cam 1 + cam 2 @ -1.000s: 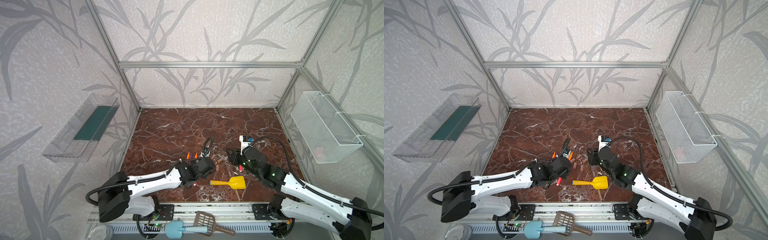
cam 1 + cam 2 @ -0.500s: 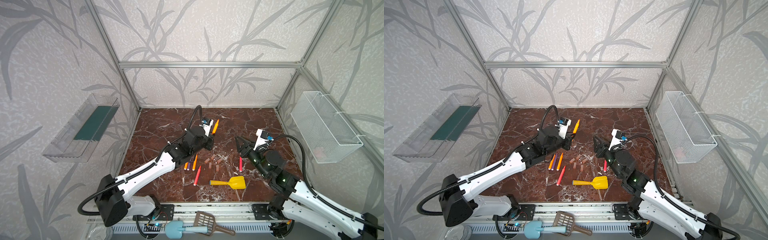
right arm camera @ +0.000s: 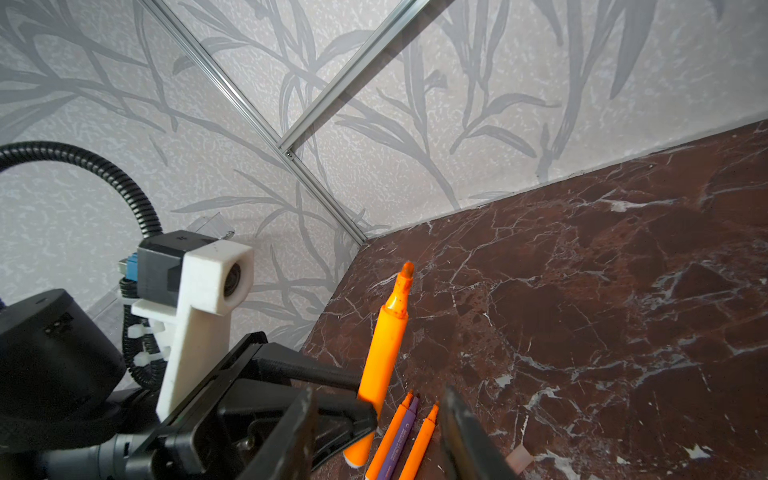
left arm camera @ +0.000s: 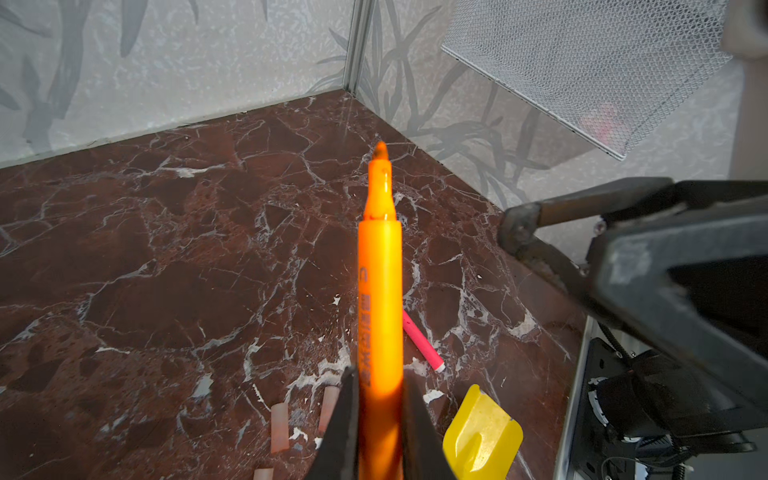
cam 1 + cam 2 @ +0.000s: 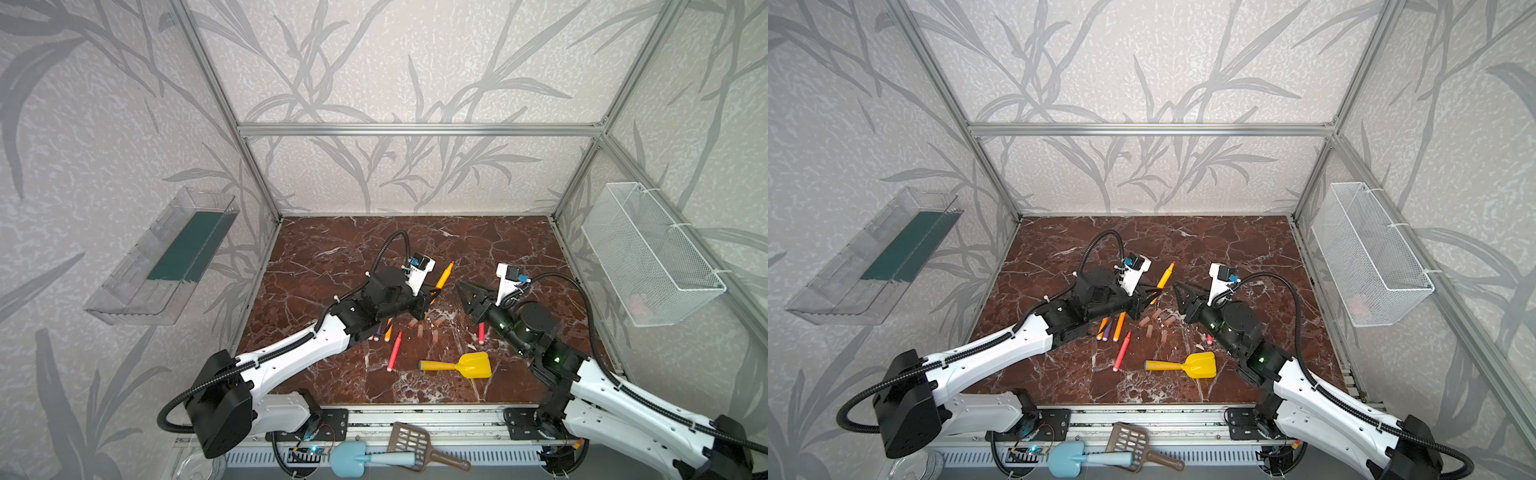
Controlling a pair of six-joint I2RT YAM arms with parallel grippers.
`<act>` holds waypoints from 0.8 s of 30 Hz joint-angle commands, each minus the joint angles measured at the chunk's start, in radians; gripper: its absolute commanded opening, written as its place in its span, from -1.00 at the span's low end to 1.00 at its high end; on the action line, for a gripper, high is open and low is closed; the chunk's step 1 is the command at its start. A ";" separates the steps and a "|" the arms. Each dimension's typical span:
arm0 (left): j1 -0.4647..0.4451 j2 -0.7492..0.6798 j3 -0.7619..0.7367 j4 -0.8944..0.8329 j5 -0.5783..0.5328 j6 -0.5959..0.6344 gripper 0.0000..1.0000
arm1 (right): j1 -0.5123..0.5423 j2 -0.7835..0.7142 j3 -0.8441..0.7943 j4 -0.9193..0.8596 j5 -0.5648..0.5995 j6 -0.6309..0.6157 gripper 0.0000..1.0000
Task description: Insert the pens into the pen caps
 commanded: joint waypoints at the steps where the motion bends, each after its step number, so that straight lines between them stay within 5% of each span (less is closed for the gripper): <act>1: 0.000 -0.005 0.005 0.036 0.094 0.025 -1.00 | -0.002 0.031 0.030 0.051 -0.033 0.015 -0.07; 18: -0.022 0.016 0.010 0.057 0.261 0.044 -1.00 | -0.011 0.049 0.011 0.095 -0.007 0.026 -0.08; 24: -0.039 0.034 0.029 0.030 0.264 0.070 -1.00 | -0.016 0.060 0.008 0.103 -0.003 0.032 -0.47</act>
